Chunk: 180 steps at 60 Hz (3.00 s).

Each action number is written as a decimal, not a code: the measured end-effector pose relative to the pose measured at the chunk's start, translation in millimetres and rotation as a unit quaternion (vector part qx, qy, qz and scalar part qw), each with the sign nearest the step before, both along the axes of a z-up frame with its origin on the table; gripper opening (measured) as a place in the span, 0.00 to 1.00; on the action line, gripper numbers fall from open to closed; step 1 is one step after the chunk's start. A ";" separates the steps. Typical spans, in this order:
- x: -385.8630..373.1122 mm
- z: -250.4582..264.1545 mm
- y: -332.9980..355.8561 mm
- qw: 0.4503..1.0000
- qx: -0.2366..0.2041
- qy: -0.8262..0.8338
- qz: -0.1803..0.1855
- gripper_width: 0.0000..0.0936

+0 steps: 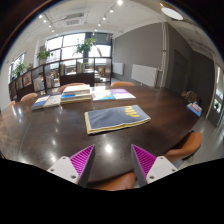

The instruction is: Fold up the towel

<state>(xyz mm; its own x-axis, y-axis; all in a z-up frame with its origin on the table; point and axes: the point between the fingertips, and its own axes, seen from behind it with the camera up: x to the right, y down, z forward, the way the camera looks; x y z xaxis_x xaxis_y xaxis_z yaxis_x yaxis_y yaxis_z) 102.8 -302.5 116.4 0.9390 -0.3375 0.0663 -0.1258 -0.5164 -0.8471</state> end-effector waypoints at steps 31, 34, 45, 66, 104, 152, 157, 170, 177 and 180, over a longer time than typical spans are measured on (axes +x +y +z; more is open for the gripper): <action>-40.5 -99.1 254.0 0.988 -0.066 0.011 0.142 0.77; -41.0 -106.7 270.4 0.985 -0.074 0.008 0.153 0.76; -27.0 -122.2 289.3 0.984 -0.082 -0.002 0.156 0.57; -10.2 -123.0 288.0 0.978 -0.106 0.004 0.182 0.06; 264.0 -44.4 278.9 0.987 -0.084 -0.017 0.136 0.41; 117.1 120.4 135.6 0.983 0.027 0.002 0.182 0.84; 108.6 123.6 113.9 0.984 0.029 -0.004 0.173 0.84; 74.8 115.0 72.6 0.982 0.018 0.016 0.186 0.83; 66.0 112.7 62.2 0.982 0.016 0.018 0.185 0.84; 64.2 112.6 59.2 0.983 0.017 0.020 0.184 0.84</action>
<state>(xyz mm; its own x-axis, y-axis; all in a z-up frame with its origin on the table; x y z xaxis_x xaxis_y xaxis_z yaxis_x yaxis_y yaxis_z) 167.0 -243.3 229.0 0.9995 0.0231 0.0217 0.0304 -0.5050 -0.8626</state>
